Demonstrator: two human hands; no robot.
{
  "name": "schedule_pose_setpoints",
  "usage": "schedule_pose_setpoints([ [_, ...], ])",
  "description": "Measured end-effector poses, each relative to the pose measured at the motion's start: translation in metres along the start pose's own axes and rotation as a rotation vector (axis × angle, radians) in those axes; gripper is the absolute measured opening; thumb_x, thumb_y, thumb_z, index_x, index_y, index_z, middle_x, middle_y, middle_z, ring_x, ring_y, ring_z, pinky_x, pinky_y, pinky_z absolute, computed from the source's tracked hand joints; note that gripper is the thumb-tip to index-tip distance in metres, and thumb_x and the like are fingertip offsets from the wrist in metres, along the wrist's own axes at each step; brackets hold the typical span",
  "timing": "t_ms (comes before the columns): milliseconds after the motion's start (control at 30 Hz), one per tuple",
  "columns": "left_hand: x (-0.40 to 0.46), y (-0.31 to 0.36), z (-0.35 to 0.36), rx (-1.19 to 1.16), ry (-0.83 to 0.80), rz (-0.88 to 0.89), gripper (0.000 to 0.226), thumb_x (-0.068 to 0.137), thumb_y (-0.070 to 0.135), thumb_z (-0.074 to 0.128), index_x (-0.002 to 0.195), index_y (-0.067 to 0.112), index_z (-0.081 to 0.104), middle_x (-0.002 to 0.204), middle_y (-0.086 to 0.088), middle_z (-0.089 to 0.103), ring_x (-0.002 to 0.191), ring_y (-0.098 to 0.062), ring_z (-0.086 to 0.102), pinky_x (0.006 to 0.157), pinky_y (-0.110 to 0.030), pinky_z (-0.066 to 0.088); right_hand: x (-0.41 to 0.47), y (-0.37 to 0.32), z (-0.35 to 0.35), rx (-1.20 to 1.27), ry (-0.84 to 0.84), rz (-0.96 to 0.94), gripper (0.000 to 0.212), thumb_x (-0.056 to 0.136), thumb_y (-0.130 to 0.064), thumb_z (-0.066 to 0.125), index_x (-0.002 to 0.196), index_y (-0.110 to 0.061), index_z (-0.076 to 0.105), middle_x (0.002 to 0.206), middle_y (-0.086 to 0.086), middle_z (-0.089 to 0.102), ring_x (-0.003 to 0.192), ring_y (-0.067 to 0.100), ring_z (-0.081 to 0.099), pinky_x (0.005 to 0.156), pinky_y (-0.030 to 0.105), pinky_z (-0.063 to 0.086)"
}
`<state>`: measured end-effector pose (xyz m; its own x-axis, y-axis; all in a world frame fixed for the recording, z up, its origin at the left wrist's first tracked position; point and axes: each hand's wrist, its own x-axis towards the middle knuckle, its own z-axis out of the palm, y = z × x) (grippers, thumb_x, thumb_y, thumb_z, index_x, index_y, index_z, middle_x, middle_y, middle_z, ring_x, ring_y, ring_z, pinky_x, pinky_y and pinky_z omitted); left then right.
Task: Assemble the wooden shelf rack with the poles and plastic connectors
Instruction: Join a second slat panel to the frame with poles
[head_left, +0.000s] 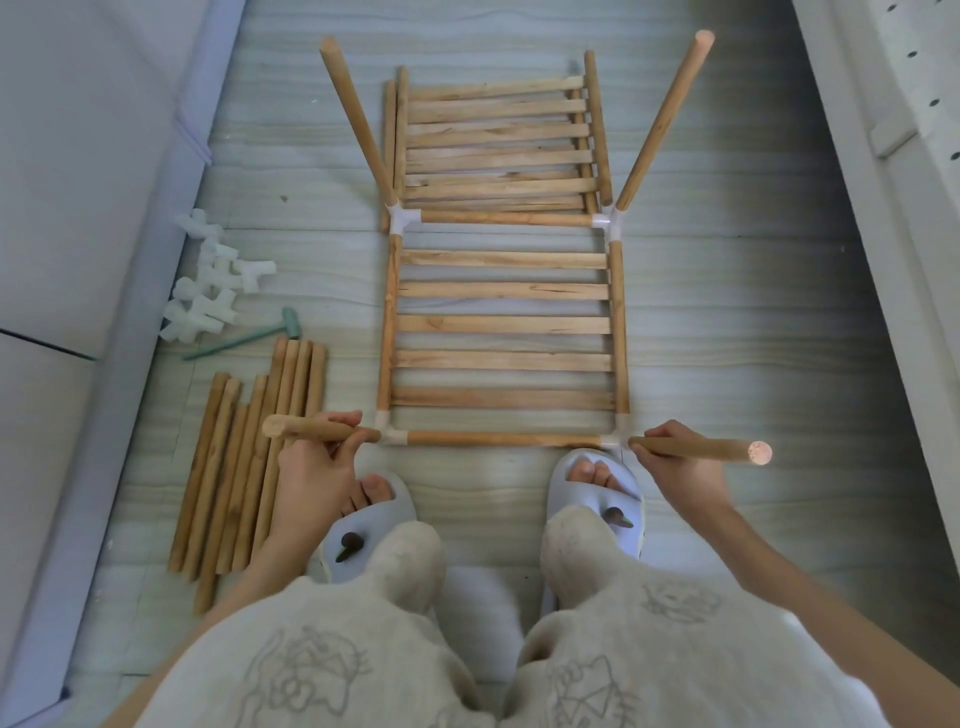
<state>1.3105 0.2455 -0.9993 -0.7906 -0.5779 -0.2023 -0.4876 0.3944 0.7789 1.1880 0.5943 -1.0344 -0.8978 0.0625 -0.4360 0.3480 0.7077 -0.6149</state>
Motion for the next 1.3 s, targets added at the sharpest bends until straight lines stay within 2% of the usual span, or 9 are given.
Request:
schedule_pose_setpoints([
  [133,0.005,0.001,0.001,0.019,-0.001,0.015,0.022,0.086,0.009,0.064,0.089,0.031,0.059,0.097,0.012,0.064,0.088,0.003,0.058,0.074,-0.011,0.041,0.007,-0.005,-0.006,-0.006,-0.040,-0.047,0.013,0.082,-0.014,0.066,0.081,-0.004,0.059,0.073,0.004,0.060,0.064,0.014,0.050,0.053,0.023,0.038],
  [300,0.009,0.009,0.002,0.055,0.012,0.018,0.031,0.086,0.012,0.065,0.076,0.041,0.057,0.089,0.012,0.063,0.080,0.000,0.058,0.071,-0.018,0.044,0.013,-0.012,-0.008,0.017,-0.025,-0.023,0.011,0.078,-0.013,0.068,0.076,-0.009,0.059,0.071,0.005,0.061,0.062,0.017,0.050,0.054,0.029,0.038],
  [400,0.008,0.008,0.001,0.070,0.004,0.012,0.013,0.085,0.013,0.066,0.087,0.025,0.062,0.081,0.007,0.065,0.074,-0.002,0.060,0.062,-0.015,0.043,0.015,-0.012,-0.011,-0.012,-0.044,-0.002,0.011,0.077,-0.014,0.067,0.075,-0.009,0.058,0.071,0.004,0.062,0.060,0.016,0.050,0.052,0.028,0.038],
  [567,0.005,0.010,-0.001,0.103,-0.046,0.052,0.007,0.086,0.015,0.066,0.092,0.015,0.063,0.080,0.009,0.065,0.073,-0.005,0.061,0.065,-0.022,0.049,0.009,-0.007,-0.016,0.009,-0.038,0.004,0.012,0.078,-0.011,0.068,0.077,-0.008,0.056,0.068,0.006,0.058,0.062,0.018,0.050,0.053,0.028,0.039],
  [733,0.009,0.010,-0.002,0.130,-0.130,0.043,0.014,0.085,0.008,0.065,0.094,0.017,0.058,0.086,0.004,0.062,0.073,0.001,0.055,0.062,-0.009,0.041,0.005,-0.013,-0.019,-0.011,-0.017,0.000,0.021,0.081,-0.016,0.068,0.096,-0.013,0.053,0.075,0.005,0.060,0.067,0.017,0.053,0.054,0.024,0.038],
  [900,0.018,0.012,0.002,0.152,-0.094,0.002,0.016,0.087,0.005,0.062,0.101,0.011,0.060,0.086,0.006,0.058,0.073,0.005,0.051,0.059,-0.001,0.039,0.005,-0.015,-0.014,-0.036,0.018,-0.024,0.021,0.084,-0.015,0.066,0.103,-0.007,0.062,0.082,0.006,0.064,0.084,0.028,0.058,0.070,0.026,0.036],
  [1033,0.032,0.017,0.009,0.176,-0.067,0.021,0.019,0.089,0.008,0.061,0.108,0.006,0.061,0.097,0.003,0.059,0.085,-0.005,0.051,0.066,-0.009,0.036,0.022,-0.023,-0.012,-0.021,0.064,-0.014,0.022,0.085,-0.013,0.066,0.104,-0.003,0.069,0.104,0.009,0.069,0.106,0.027,0.057,0.074,0.020,0.034],
  [1167,0.048,0.024,0.017,0.200,-0.063,0.068,0.019,0.090,0.010,0.059,0.108,0.005,0.062,0.100,0.002,0.060,0.089,-0.006,0.051,0.071,-0.011,0.037,0.044,-0.034,-0.013,-0.036,0.105,0.000,0.021,0.084,-0.013,0.065,0.102,-0.004,0.070,0.097,0.013,0.070,0.104,0.029,0.056,0.062,0.013,0.030],
  [1300,0.057,0.027,0.024,0.198,-0.040,0.092,0.021,0.091,0.011,0.058,0.110,0.003,0.061,0.110,-0.006,0.063,0.097,-0.017,0.057,0.083,-0.028,0.042,0.060,-0.040,-0.013,-0.079,0.111,-0.025,0.020,0.084,-0.015,0.065,0.100,-0.003,0.072,0.100,0.012,0.071,0.108,0.029,0.056,0.065,0.012,0.029],
])
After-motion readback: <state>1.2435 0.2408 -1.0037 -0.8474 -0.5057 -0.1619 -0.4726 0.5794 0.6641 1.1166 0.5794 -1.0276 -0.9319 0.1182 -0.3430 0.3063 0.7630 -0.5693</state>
